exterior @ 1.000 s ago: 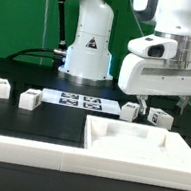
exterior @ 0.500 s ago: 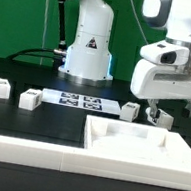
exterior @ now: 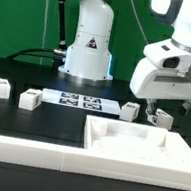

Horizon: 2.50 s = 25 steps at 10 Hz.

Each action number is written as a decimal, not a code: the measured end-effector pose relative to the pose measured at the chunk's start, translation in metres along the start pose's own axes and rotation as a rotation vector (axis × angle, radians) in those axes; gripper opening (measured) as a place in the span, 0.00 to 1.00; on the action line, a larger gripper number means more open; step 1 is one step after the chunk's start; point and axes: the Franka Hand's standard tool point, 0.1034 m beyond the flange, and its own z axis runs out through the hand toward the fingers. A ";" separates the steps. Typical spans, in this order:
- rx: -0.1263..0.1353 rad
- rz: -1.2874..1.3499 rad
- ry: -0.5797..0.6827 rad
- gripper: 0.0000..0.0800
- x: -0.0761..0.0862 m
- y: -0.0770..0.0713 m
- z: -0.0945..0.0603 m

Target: Assemble square table

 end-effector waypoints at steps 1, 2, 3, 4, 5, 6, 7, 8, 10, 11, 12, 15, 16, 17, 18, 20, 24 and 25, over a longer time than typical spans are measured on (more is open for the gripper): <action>0.001 -0.001 -0.078 0.81 -0.002 0.000 0.000; 0.004 0.000 -0.109 0.81 0.002 0.000 -0.001; 0.004 -0.001 -0.187 0.81 -0.004 0.000 0.001; 0.007 -0.002 -0.264 0.81 -0.004 -0.001 0.003; 0.011 -0.003 -0.299 0.81 -0.002 -0.002 0.006; 0.012 -0.006 -0.380 0.81 -0.009 -0.002 0.008; 0.017 -0.009 -0.447 0.81 -0.009 -0.003 0.010; 0.021 -0.010 -0.478 0.81 -0.006 -0.004 0.013; 0.025 -0.020 -0.615 0.81 -0.011 -0.008 0.017; 0.028 -0.022 -0.648 0.81 -0.009 -0.009 0.018; 0.028 -0.027 -0.724 0.81 -0.014 -0.010 0.017; 0.031 -0.033 -0.718 0.81 -0.004 -0.014 0.024; 0.030 -0.036 -0.713 0.81 -0.005 -0.016 0.029; 0.028 -0.040 -0.711 0.81 -0.006 -0.018 0.033; 0.026 -0.042 -0.710 0.81 -0.006 -0.020 0.034; 0.023 -0.046 -0.705 0.81 -0.007 -0.022 0.036; 0.022 -0.049 -0.704 0.36 -0.007 -0.024 0.036; 0.022 -0.050 -0.704 0.36 -0.007 -0.024 0.036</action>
Offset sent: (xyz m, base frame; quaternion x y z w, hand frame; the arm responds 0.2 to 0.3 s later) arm -0.0008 -0.0025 -0.0042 -0.0217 -0.2063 0.0122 0.9782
